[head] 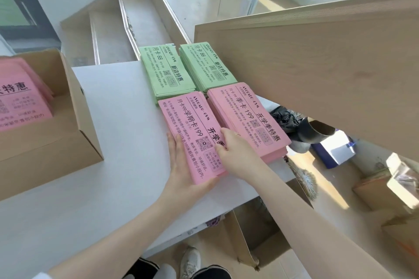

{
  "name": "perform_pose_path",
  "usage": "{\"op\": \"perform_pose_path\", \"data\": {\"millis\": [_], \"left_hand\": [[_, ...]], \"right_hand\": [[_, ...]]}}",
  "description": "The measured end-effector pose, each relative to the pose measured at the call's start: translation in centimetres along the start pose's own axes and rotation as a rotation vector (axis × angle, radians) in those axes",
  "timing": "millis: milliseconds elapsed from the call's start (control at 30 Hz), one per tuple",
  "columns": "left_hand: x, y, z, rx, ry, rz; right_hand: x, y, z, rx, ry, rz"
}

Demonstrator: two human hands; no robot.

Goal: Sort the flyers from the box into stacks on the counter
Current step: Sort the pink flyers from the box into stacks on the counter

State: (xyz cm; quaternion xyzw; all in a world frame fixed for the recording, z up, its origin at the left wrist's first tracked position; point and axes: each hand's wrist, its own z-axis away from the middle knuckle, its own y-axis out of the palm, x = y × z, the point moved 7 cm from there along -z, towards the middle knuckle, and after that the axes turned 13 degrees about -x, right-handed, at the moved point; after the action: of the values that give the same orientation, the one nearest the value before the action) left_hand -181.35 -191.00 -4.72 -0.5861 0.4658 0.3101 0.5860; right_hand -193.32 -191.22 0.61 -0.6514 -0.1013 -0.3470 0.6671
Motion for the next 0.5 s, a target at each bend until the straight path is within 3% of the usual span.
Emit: {"op": "perform_pose_path", "data": {"millis": [300, 433, 500], "left_hand": [[-0.3, -0.6, 0.3, -0.002, 0.031, 0.032], [-3.1, -2.0, -2.4, -0.088, 0.161, -0.12], [-5.4, -1.0, -5.0, -0.031, 0.192, -0.239]], "right_hand": [[-0.5, -0.8, 0.5, 0.003, -0.044, -0.046], [-1.8, -6.0, -1.3, -0.208, -0.004, -0.165], [-3.0, -8.0, -3.3, -0.289, 0.031, -0.189]]}}
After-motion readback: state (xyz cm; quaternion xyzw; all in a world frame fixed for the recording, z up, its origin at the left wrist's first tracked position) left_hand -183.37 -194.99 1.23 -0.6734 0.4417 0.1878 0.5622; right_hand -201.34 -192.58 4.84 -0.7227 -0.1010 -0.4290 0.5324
